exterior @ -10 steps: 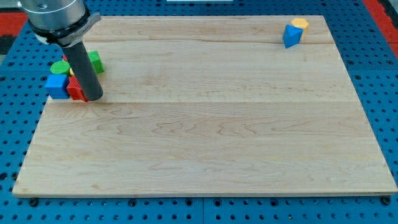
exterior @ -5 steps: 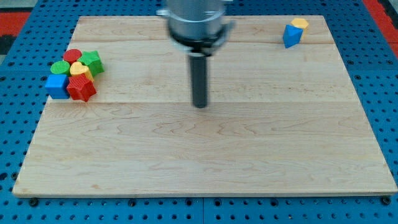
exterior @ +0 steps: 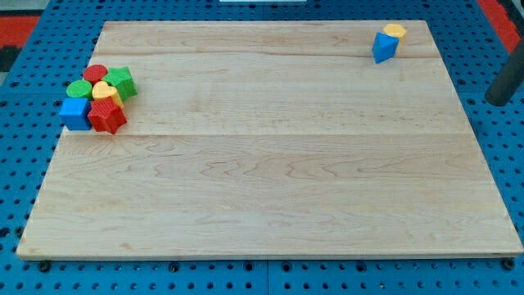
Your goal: Slide the blue triangle a bit left
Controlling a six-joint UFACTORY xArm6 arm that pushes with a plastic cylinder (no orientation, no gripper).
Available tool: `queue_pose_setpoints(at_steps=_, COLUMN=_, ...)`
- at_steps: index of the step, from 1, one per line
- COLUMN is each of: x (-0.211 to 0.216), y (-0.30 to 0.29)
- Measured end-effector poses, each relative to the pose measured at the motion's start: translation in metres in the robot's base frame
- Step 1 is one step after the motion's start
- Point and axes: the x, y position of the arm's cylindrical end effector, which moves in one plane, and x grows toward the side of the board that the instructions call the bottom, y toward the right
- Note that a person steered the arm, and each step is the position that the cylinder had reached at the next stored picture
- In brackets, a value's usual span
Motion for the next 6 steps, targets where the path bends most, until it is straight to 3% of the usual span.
queue_pose_setpoints(at_steps=1, x=-0.03, y=0.0)
queue_pose_setpoints(at_steps=2, x=-0.092, y=0.0)
queue_pose_setpoints(at_steps=3, x=-0.111, y=-0.024)
queue_pose_setpoints(at_steps=6, x=-0.11, y=-0.209)
